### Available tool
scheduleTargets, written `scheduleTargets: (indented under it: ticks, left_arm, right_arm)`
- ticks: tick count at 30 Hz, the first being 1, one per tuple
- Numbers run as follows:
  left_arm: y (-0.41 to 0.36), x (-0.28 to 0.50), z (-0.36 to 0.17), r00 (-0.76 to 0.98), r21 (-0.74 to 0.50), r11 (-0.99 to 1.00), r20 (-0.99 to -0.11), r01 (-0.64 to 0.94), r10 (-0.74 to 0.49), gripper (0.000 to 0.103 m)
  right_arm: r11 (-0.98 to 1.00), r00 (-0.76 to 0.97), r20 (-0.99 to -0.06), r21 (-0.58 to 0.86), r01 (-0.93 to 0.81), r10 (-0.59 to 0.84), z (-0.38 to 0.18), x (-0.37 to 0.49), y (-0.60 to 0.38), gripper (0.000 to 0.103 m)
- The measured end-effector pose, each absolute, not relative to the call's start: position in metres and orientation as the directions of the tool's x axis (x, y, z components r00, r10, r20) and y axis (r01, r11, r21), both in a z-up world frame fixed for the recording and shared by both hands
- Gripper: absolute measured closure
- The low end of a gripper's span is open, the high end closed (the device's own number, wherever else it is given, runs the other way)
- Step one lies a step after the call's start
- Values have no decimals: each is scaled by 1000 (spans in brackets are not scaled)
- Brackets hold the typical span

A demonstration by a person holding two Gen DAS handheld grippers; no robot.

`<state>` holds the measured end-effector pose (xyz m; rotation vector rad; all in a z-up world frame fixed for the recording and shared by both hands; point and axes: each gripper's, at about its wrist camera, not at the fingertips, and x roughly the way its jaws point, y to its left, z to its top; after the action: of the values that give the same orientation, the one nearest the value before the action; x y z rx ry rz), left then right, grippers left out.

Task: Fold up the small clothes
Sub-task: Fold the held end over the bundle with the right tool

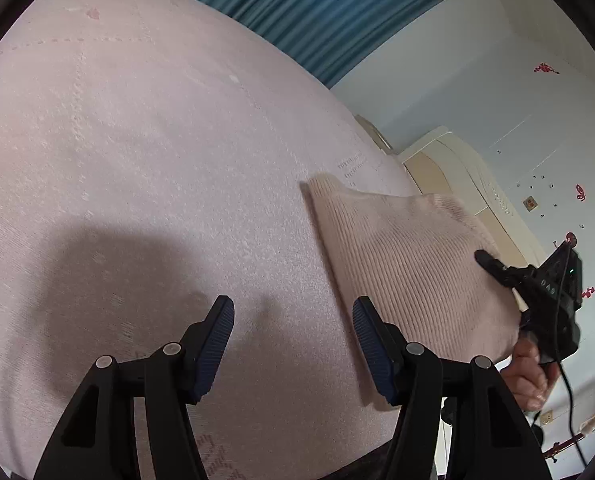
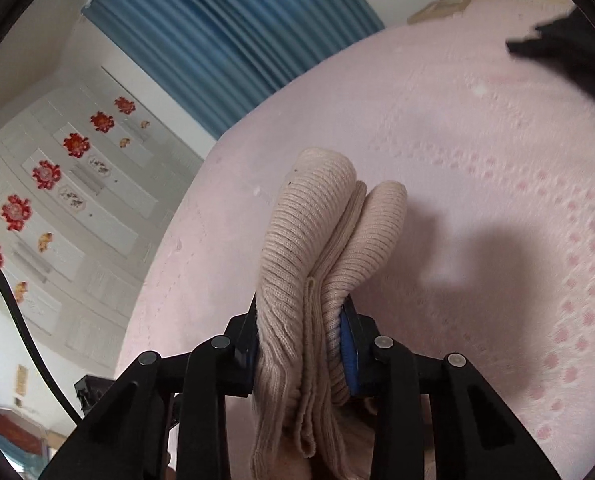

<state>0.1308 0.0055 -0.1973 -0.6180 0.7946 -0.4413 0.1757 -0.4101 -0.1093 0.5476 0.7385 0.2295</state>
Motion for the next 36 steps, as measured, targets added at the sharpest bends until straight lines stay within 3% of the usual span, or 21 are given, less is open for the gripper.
scheduleTargets:
  ticks: [4, 9, 15, 21, 23, 27, 32, 36]
  left_arm:
    - [13, 126, -188, 657, -636, 759, -512, 144, -553, 44]
    - [25, 124, -186, 676, -673, 730, -484, 118, -555, 44]
    - [49, 113, -183, 745, -686, 725, -451, 63, -491, 44]
    - [64, 108, -178, 803, -670, 742, -439, 7, -404, 44]
    - [56, 115, -180, 786, -642, 767, -475, -2, -396, 44]
    - [40, 118, -180, 767, -575, 818, -520, 10, -375, 44]
    - [25, 125, -185, 745, -502, 865, -572, 13, -343, 44]
    - [19, 132, -191, 737, -436, 900, -612, -11, -288, 44]
  right_arm:
    - [907, 746, -613, 421, 31, 259, -72, 170, -385, 71]
    - [925, 764, -615, 375, 62, 198, -45, 179, -356, 71]
    - [874, 747, -575, 486, -18, 335, -44, 217, -294, 72]
    - [668, 728, -411, 739, -87, 549, -84, 262, -275, 71]
    - [675, 722, -447, 737, -37, 528, -113, 279, -282, 70]
    - [777, 617, -676, 609, 159, 404, -188, 312, -302, 67]
    - [779, 649, -640, 616, 115, 410, -192, 296, -320, 61]
    - [868, 692, -640, 495, 39, 334, -174, 266, -307, 61]
